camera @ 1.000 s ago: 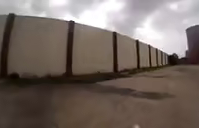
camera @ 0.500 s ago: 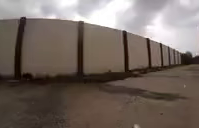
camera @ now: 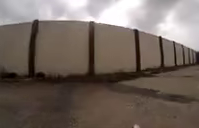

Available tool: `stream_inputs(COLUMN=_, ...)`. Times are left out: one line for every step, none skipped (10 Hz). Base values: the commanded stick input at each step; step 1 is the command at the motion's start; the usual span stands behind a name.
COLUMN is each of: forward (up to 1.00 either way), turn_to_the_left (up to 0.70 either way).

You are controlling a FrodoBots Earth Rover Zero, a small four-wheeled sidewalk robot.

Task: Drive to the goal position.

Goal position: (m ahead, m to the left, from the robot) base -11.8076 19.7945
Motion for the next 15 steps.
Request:
stream_inputs(forward=0.0, turn_to_the_left=0.45)
stream_inputs(forward=0.0, turn_to_the_left=0.45)
stream_inputs(forward=0.0, turn_to_the_left=0.45)
stream_inputs(forward=0.0, turn_to_the_left=0.45)
stream_inputs(forward=0.0, turn_to_the_left=0.45)
stream_inputs(forward=0.0, turn_to_the_left=0.45)
stream_inputs(forward=0.0, turn_to_the_left=0.45)
stream_inputs(forward=0.0, turn_to_the_left=0.45)
stream_inputs(forward=0.0, turn_to_the_left=0.45)
stream_inputs(forward=0.0, turn_to_the_left=0.45)
stream_inputs(forward=0.0, turn_to_the_left=0.45)
stream_inputs(forward=0.0, turn_to_the_left=0.45)
stream_inputs(forward=0.0, turn_to_the_left=0.45)
stream_inputs(forward=0.0, turn_to_the_left=0.45)
stream_inputs(forward=0.0, turn_to_the_left=0.45)
